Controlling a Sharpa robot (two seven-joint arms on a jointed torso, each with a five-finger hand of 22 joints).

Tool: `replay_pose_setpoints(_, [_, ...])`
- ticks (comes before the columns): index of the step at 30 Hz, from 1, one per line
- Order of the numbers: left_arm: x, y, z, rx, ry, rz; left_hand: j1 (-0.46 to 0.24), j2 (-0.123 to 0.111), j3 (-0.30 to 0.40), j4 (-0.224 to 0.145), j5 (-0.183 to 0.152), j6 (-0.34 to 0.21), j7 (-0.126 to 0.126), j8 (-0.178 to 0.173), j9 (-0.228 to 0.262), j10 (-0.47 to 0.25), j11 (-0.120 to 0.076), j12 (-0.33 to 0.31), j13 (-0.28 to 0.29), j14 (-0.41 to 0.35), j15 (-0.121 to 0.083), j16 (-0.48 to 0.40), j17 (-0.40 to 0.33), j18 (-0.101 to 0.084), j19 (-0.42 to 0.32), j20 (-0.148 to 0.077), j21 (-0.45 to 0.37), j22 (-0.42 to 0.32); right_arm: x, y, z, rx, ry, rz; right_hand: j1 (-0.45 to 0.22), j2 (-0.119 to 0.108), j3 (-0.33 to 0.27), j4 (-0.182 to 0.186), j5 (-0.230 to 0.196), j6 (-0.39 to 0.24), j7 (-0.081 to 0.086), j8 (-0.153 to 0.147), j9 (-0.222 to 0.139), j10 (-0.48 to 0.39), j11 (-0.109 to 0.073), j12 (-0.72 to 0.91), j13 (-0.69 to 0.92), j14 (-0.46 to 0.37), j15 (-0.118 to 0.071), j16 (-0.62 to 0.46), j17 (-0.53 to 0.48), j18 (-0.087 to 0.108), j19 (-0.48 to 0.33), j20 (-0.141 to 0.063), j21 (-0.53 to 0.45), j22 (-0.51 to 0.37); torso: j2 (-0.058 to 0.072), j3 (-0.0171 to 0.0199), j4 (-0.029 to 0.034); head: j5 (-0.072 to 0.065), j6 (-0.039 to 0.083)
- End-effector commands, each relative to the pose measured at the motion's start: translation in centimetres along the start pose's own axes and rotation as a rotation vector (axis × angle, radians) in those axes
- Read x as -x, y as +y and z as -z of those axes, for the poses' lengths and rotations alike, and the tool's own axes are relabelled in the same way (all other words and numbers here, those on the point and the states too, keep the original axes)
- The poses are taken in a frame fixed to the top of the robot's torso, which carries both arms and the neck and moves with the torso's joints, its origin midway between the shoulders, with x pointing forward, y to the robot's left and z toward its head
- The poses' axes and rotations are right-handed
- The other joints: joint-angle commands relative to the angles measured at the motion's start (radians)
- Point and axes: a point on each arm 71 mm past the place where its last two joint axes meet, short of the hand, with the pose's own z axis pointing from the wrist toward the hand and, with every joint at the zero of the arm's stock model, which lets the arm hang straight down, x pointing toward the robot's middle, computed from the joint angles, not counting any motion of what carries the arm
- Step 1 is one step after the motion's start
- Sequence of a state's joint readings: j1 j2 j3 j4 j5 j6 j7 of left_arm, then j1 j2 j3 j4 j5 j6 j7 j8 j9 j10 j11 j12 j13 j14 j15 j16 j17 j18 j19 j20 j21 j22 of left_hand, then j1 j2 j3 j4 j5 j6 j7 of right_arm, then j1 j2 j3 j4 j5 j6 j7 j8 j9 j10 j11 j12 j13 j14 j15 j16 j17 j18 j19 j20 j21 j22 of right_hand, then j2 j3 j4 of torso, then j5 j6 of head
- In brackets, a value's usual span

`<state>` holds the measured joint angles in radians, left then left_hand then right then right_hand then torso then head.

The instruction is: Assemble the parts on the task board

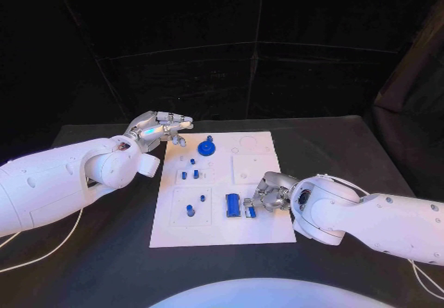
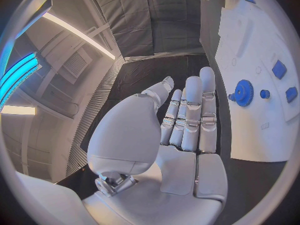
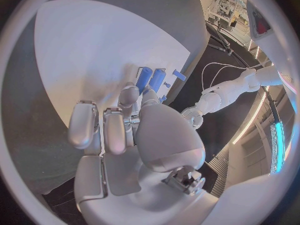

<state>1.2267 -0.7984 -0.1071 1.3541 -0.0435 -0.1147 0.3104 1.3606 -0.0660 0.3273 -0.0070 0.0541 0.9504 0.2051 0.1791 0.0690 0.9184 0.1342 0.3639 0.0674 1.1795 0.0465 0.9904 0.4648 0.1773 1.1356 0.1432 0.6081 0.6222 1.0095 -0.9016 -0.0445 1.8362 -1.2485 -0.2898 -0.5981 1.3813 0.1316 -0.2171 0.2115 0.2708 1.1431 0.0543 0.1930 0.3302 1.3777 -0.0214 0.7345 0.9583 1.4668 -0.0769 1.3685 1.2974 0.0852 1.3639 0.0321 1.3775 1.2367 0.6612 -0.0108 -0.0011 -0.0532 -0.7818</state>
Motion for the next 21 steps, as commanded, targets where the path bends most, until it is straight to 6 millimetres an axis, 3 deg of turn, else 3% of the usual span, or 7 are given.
replay_pose_setpoints(1, [-0.15,-0.09,-0.04,0.001,0.014,0.006,0.011,0.001,0.0,-0.005,0.002,-0.008,0.001,0.007,-0.001,-0.008,0.002,0.005,-0.001,-0.007,-0.002,-0.004,-0.001,0.006,0.001,-0.002,-0.005,-0.002,0.16,0.21,0.0,0.013,-0.021,0.019,-0.012,0.0,0.0,0.01,-0.005,0.006,0.001,-0.004,0.0,0.006,0.001,-0.002,0.002,0.056,-0.006,0.002,0.0,-0.01,0.003,-0.001,0.004,0.001,0.0,0.0004,0.0,0.0,0.001])
replay_pose_setpoints(5, [-0.15,-0.08,-0.04,0.002,0.015,0.007,0.011,0.001,0.0,-0.005,0.002,-0.008,0.001,0.007,-0.001,-0.008,0.002,0.005,-0.001,-0.007,-0.002,-0.004,-0.001,0.006,0.001,-0.002,-0.005,-0.002,0.21,0.16,-0.05,0.014,-0.026,0.037,-0.023,-0.003,-0.002,0.018,-0.005,0.007,0.002,-0.006,0.0,0.006,0.002,-0.005,0.001,0.056,-0.005,0.002,-0.001,-0.01,0.002,-0.001,0.003,0.0,-0.001,0.0004,-0.0007,0.0,0.002])
replay_pose_setpoints(8, [-0.15,-0.08,-0.04,0.003,0.015,0.007,0.011,0.001,0.0,-0.005,0.002,-0.008,0.001,0.007,-0.001,-0.008,0.002,0.005,-0.001,-0.007,-0.002,-0.004,-0.001,0.006,0.001,-0.002,-0.005,-0.002,0.21,0.12,-0.09,0.014,-0.023,0.051,-0.049,-0.017,-0.017,0.034,0.029,0.008,0.004,-0.009,0.0,0.005,0.004,-0.011,0.0,0.055,-0.003,-0.001,-0.005,-0.009,-0.001,0.001,0.001,-0.004,0.0,0.0,-0.0007,-0.001,0.001])
replay_pose_setpoints(11, [-0.17,-0.07,-0.05,0.004,0.016,0.007,0.011,0.001,0.0,-0.005,0.002,-0.008,0.001,0.007,-0.001,-0.008,0.002,0.005,-0.001,-0.007,-0.002,-0.004,-0.001,0.006,0.001,-0.002,-0.005,-0.002,0.2,0.07,-0.15,0.012,-0.02,0.067,-0.074,-0.031,-0.037,0.051,0.034,0.008,0.006,-0.011,0.001,0.002,0.006,-0.019,-0.003,0.053,-0.002,-0.005,-0.009,-0.008,-0.005,0.003,-0.003,-0.009,0.0,-0.0002,-0.001,-0.001,0.002])
replay_pose_setpoints(16, [-0.16,-0.07,-0.03,0.005,0.017,0.007,0.011,0.001,0.0,-0.005,0.002,-0.008,0.001,0.007,-0.001,-0.008,0.002,0.005,-0.001,-0.007,-0.002,-0.004,-0.001,0.006,0.001,-0.002,-0.005,-0.002,0.17,0.03,-0.23,0.011,-0.014,0.086,-0.105,-0.041,-0.064,0.072,-0.021,0.01,0.007,-0.014,0.003,0.001,0.007,-0.026,-0.003,0.052,0.0,-0.01,-0.014,-0.006,-0.009,0.005,-0.006,-0.014,0.0,-0.0001,-0.0004,-0.001,0.001])
replay_pose_setpoints(21, [-0.16,-0.06,-0.03,0.007,0.017,0.007,0.011,0.001,0.0,-0.005,0.002,-0.008,0.001,0.007,-0.001,-0.008,0.002,0.005,-0.001,-0.007,-0.002,-0.004,-0.001,0.006,0.001,-0.002,-0.005,-0.002,0.12,0.05,-0.27,0.011,-0.008,0.093,-0.114,-0.04,-0.072,0.075,-0.037,0.011,0.007,-0.016,0.005,0.0,0.008,-0.028,-0.002,0.052,0.0,-0.011,-0.015,-0.006,-0.01,0.005,-0.007,-0.015,0.0,-0.0003,-0.0002,-0.002,0.001])
